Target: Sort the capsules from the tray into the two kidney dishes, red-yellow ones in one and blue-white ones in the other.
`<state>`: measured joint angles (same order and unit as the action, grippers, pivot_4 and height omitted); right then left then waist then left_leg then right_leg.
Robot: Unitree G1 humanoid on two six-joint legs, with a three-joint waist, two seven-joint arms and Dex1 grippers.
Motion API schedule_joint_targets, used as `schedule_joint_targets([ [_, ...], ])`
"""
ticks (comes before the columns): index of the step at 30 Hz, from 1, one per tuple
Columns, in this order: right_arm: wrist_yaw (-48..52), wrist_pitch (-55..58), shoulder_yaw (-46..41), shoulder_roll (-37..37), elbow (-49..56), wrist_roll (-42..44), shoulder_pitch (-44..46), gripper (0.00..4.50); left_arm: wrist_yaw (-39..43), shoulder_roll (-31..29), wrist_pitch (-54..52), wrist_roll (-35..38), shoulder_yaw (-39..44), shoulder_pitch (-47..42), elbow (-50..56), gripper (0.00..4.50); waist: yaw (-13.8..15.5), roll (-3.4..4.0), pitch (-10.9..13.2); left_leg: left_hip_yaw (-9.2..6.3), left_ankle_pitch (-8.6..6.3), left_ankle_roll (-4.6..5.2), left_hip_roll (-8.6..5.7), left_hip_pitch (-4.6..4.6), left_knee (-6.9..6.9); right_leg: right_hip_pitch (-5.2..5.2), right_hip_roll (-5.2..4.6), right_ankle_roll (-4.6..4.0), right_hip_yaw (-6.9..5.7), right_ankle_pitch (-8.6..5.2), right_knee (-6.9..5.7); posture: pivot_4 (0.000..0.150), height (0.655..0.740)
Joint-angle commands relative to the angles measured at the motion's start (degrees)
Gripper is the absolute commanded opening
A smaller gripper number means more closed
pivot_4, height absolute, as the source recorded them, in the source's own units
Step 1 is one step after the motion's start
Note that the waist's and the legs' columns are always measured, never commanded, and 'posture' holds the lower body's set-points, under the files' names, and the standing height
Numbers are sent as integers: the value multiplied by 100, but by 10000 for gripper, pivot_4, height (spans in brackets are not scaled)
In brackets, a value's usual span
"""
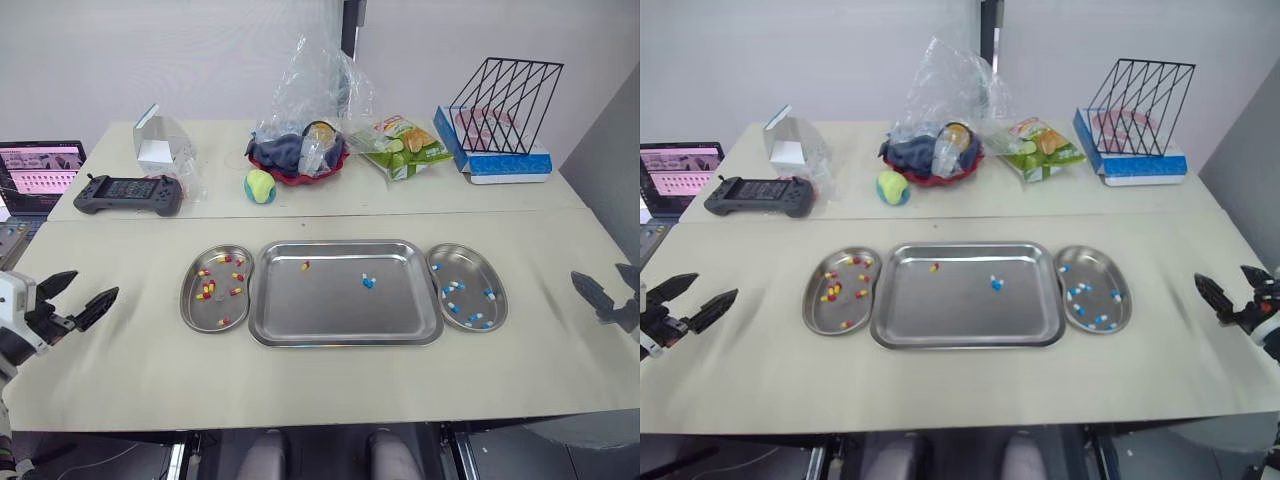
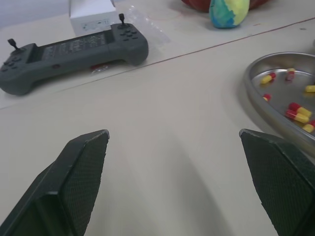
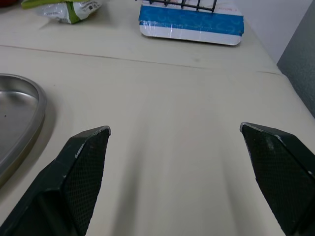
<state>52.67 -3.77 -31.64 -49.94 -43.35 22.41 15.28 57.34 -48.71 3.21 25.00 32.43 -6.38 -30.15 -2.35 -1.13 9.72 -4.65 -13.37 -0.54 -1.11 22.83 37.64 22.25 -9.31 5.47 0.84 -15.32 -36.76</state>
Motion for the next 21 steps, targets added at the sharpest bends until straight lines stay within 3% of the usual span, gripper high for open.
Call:
schedule_joint_targets([
  [1, -101, -105, 122, -160, 149, -193, -57, 44542, -135, -292, -233, -134, -120, -231, -30, 45000, 2, 0, 0, 0, 0, 0, 0, 0, 0, 0, 0, 0, 0, 0, 0, 1500, 7346],
  [5, 332, -60, 127, -100, 546, 53, -221, 44542, -71, -432, -483, -227, -419, -708, -50, 45000, 11, 1, 0, 0, 0, 0, 0, 0, 0, 1, 0, 0, 0, 0, -1, 1500, 7346],
  [9, 1020, 748, -22, -142, 1484, 669, -636, 44542, 492, -579, -1140, -10, -730, -1108, 199, 45000, -5, 1, -1, -1, 0, 0, 0, 1, 1, 0, 0, 1, 0, 0, -1, 1500, 7346],
  [14, 1099, 1445, -303, -136, 2651, 1114, -1294, 44542, 955, -602, -1619, 13, -1210, -1672, 471, 45000, 0, 1, -1, -2, 0, 0, 0, 1, 1, 1, 1, 1, -1, 0, -3, 1500, 7346],
  [21, 1008, 1843, -588, -23, 3400, 1324, -1854, 44542, 1260, -485, -2262, 74, -1748, -2196, 1002, 45000, 11, 1, -1, -2, 0, 0, 0, 3, 2, 0, 1, 1, -1, 0, -3, 1500, 7346],
])
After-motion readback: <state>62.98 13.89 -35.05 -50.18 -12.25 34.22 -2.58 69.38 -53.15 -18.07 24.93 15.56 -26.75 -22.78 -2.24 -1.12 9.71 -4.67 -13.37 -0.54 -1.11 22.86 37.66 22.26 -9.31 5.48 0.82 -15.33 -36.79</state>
